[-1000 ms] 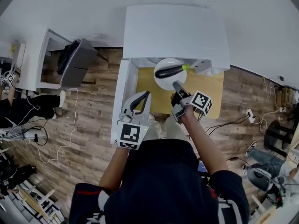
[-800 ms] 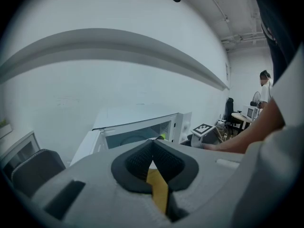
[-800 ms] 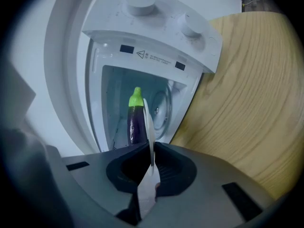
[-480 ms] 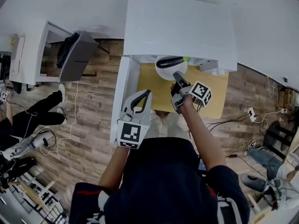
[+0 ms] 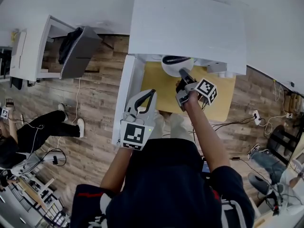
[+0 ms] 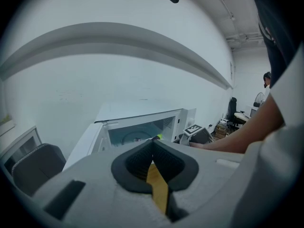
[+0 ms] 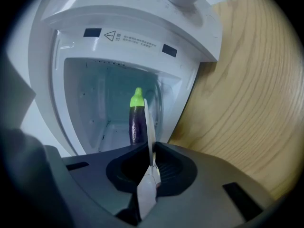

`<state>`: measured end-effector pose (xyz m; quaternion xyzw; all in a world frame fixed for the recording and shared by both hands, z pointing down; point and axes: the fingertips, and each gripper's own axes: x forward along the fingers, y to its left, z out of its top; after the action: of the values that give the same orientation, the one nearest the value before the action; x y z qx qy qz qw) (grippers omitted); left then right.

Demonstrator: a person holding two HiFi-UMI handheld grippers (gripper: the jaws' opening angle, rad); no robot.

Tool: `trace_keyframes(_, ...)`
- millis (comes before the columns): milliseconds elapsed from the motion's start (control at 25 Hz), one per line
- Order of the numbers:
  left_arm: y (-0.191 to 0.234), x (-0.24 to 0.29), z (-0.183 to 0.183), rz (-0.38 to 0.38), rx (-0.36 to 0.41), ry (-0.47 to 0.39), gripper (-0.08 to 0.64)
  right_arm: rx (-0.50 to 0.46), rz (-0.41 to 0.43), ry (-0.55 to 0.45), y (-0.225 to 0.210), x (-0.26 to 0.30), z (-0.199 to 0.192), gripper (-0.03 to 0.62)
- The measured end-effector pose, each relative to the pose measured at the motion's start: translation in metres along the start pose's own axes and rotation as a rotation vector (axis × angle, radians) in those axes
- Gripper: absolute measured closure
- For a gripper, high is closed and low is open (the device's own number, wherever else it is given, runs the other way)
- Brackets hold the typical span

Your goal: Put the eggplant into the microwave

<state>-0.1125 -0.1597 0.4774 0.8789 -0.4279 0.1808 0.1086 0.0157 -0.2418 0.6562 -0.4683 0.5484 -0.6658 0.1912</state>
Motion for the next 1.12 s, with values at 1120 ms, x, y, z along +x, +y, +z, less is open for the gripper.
trace_keyframes(1120, 0.003, 0.005, -0.004, 0.015, -0.015, 0.014, 0.546, 0.074, -0.027, -0.035, -0.001, 0.033, 0.013, 0.566)
